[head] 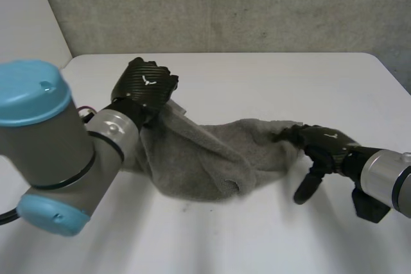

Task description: Fold the towel.

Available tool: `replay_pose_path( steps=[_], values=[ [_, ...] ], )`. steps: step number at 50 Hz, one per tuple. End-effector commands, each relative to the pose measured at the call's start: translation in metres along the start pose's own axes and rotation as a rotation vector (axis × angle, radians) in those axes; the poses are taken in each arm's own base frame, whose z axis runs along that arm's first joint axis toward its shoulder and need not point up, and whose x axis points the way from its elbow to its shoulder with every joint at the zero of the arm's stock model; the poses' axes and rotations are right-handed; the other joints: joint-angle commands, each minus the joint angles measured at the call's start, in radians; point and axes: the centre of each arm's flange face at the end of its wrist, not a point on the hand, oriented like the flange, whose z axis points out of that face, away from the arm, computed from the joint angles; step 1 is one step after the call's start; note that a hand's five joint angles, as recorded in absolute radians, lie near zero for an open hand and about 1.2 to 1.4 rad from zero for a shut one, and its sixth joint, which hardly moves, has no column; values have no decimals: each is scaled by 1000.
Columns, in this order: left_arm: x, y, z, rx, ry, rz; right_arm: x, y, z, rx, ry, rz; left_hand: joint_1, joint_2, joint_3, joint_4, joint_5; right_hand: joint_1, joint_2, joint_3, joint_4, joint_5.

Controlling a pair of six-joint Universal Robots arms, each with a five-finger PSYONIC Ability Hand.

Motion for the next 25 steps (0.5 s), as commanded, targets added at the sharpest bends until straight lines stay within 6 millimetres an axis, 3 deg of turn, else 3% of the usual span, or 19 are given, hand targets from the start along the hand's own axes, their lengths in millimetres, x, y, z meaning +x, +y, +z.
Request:
replay_pose_path(
  steps=[1,5,13,25],
  values=[
    [-14,-14,-25,18,-61,-49,-21,2,13,-7,-107,111,205,181,180,180,198,-52,-74,-67,-82,-55],
    [-21,-21,-34,36,-86,-63,-28,4,27,-20,-124,159,205,181,180,180,198,-52,-74,-67,-82,-55],
    [-52,-43,-47,106,-182,-72,-48,10,51,-61,-161,216,205,181,180,180,198,-52,-74,-67,-82,-55],
    [-68,-75,-72,221,-233,-86,-93,-13,68,25,-213,227,205,181,180,180,198,-52,-74,-67,-82,-55]
  ],
)
